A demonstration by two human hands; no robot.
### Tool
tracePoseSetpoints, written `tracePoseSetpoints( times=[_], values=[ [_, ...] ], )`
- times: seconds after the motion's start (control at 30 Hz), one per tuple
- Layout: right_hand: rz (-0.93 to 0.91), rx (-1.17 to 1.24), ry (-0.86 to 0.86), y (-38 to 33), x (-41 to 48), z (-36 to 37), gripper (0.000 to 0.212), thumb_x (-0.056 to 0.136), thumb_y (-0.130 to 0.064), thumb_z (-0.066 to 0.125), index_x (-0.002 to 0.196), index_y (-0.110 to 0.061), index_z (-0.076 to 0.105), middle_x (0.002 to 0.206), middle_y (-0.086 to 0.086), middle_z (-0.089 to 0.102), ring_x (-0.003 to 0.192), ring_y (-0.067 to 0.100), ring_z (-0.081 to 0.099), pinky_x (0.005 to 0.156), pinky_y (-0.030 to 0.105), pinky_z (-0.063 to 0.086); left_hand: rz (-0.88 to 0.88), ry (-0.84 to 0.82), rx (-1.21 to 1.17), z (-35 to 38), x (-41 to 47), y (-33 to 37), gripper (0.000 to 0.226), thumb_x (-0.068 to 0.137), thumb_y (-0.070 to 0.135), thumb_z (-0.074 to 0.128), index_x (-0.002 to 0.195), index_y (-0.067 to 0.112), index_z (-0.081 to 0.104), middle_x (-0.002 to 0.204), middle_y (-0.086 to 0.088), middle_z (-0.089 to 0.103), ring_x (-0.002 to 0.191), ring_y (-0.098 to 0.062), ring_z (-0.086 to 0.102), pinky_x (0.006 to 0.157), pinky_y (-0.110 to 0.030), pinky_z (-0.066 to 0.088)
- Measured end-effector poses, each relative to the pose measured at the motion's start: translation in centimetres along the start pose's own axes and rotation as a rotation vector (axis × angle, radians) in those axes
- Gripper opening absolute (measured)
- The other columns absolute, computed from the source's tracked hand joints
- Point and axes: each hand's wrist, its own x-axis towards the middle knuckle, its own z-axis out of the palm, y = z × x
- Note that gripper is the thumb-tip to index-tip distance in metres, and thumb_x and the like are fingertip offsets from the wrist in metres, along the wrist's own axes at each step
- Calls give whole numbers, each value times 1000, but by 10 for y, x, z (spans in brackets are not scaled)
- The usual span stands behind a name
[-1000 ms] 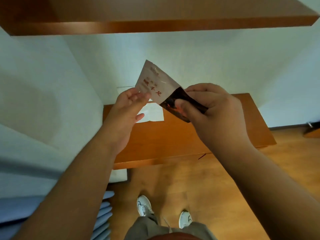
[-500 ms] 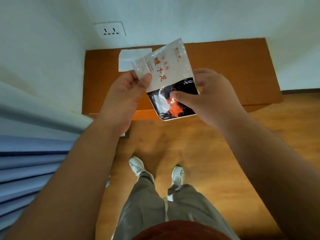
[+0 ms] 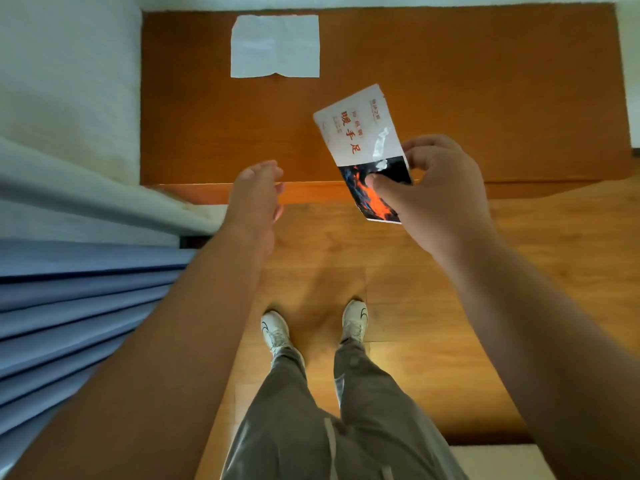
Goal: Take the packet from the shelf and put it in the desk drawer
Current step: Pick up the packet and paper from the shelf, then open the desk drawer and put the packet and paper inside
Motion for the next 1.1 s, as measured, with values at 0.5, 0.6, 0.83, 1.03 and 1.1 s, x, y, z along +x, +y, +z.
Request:
tracePoseSetpoints(
  times=[0.5,0.6,0.83,1.03,1.1],
  values=[
    [53,-20,-17,26,2,73,14,83,-31,74,88,-18,75,114,-15,54,110,17,58,71,33,53,-324,296,-752,23,90,-70,24,94,9,48,110,14,65,106,-9,70,89,-20,72,59,-35,61],
    [32,-32,-1,29,0,81,11,83,-30,74,85,-20,71,113,-14,52,110,17,58,70,30,46,-434,256,-803,28,96,-82,21,97,8,48,113,10,61,117,-9,64,98,-25,67,70,-47,58],
    [-30,-42,6,34,-6,96,14,82,-29,74,80,-23,62,112,-11,54,110,19,60,77,32,45,-480,160,-759,26,122,-93,35,81,-9,43,106,6,61,119,-14,61,101,-29,57,66,-54,47],
    [-51,-70,12,41,-10,102,10,83,-30,75,84,-22,67,117,-6,61,111,20,58,83,41,50,-466,100,-710,29,135,-110,37,55,-1,49,88,10,59,114,-9,66,105,-26,59,70,-51,47],
    [-65,-75,29,42,-12,102,16,84,-28,75,80,-27,59,118,-5,62,112,21,58,85,44,50,-453,78,-677,31,138,-117,30,55,0,50,80,14,54,111,-9,66,104,-25,60,68,-48,45]
  ],
)
